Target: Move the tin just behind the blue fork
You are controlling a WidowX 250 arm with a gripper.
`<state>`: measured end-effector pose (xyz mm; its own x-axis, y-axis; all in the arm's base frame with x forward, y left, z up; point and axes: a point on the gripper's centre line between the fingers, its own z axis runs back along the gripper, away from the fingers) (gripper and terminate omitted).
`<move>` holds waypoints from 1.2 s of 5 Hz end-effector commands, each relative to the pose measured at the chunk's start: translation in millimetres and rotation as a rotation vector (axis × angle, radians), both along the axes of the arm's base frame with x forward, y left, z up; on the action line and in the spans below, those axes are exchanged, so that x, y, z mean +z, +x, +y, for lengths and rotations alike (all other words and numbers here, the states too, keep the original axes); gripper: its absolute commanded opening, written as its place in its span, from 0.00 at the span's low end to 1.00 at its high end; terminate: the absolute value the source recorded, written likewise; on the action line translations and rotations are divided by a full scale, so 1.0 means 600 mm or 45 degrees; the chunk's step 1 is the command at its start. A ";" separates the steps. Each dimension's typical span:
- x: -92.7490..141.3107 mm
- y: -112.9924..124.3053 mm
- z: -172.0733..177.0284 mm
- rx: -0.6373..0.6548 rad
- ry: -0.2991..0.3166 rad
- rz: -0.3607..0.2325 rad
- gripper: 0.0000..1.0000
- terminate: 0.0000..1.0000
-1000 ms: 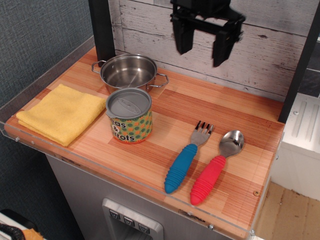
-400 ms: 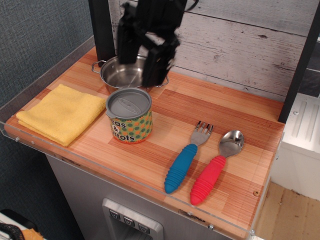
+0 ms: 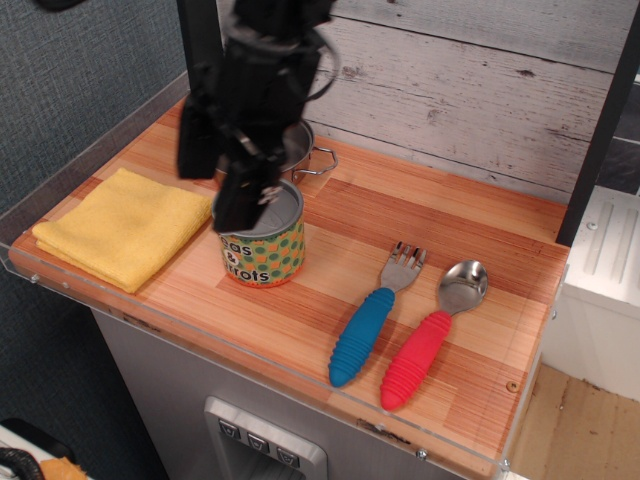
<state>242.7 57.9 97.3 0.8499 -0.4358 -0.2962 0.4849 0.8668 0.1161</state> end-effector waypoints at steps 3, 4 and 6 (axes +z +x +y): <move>-0.049 0.016 0.060 -0.218 -0.095 -0.191 1.00 0.00; -0.056 0.028 0.058 -0.235 -0.110 -0.205 1.00 0.00; -0.068 0.058 0.037 -0.286 -0.186 -0.230 1.00 0.00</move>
